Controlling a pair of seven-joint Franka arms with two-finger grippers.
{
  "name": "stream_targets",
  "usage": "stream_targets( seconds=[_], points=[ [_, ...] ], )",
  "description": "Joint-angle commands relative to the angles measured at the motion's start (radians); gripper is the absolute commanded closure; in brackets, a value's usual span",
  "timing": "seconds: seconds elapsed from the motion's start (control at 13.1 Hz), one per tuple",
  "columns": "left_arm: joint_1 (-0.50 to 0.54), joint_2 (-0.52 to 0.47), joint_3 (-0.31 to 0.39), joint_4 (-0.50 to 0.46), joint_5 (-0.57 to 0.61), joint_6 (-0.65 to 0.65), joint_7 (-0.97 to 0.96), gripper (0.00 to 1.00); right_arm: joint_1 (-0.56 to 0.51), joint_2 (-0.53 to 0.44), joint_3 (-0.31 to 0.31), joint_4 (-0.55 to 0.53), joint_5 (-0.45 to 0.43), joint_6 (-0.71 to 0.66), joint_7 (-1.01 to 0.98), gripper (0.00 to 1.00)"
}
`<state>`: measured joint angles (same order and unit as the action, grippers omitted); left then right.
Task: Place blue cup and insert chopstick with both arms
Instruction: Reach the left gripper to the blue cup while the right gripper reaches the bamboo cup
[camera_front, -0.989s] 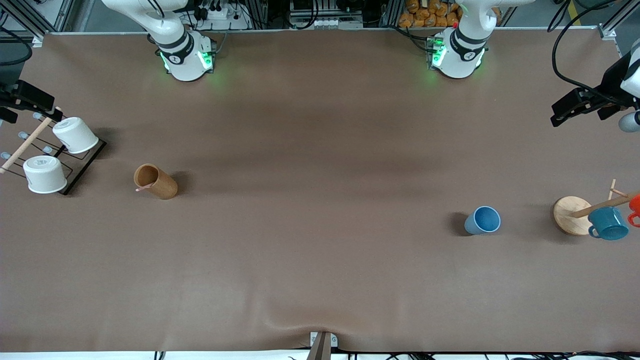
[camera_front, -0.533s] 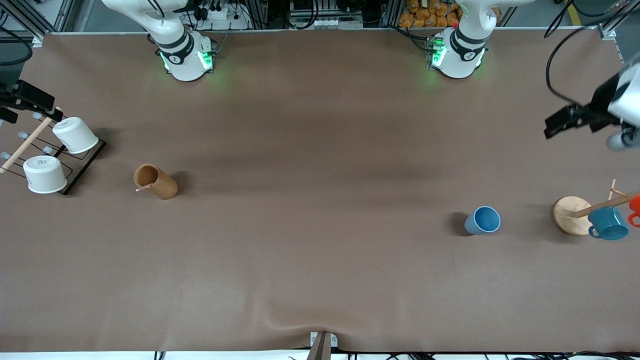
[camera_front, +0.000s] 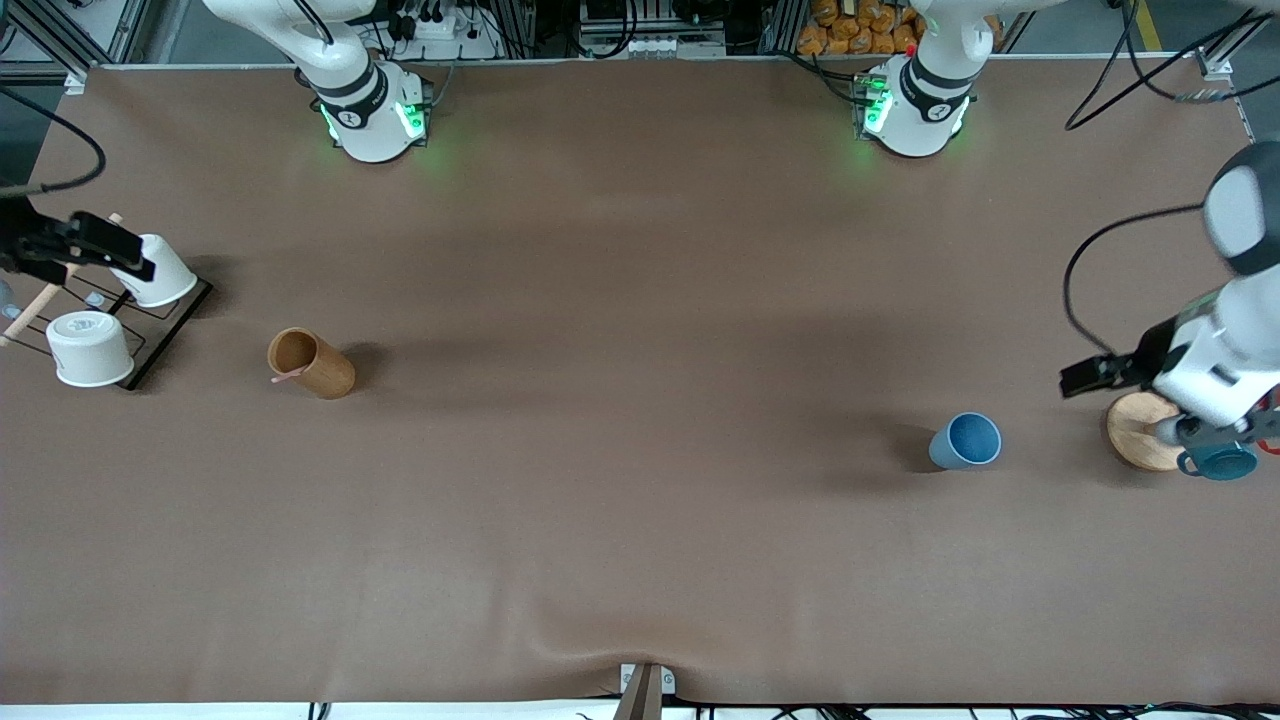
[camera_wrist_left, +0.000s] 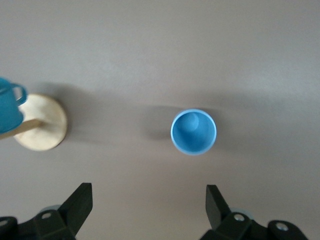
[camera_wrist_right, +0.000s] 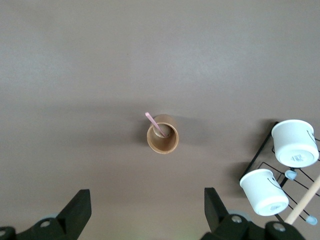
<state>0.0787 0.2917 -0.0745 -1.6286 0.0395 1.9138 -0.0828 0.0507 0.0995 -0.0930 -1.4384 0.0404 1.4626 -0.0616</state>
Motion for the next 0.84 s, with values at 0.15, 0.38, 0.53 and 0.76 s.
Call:
stream_targets(
  seconds=[0.15,0.38,0.53,0.76],
  points=[
    [0.000,0.026,-0.002,-0.109,-0.023,0.175,0.011,0.00,0.008,0.132,0.001,0.007,-0.002,0.079,-0.007,0.00],
    [-0.002,0.044,-0.005,-0.222,-0.023,0.359,0.017,0.00,0.009,0.212,0.001,0.007,-0.002,0.130,-0.001,0.00],
    [0.000,0.047,-0.008,-0.279,-0.023,0.441,0.017,0.00,-0.006,0.221,0.001,-0.010,-0.002,0.116,-0.006,0.00],
    [0.001,0.082,-0.008,-0.283,-0.023,0.453,0.018,0.02,0.032,0.292,0.001,-0.022,-0.002,0.127,0.005,0.00]
  ],
)
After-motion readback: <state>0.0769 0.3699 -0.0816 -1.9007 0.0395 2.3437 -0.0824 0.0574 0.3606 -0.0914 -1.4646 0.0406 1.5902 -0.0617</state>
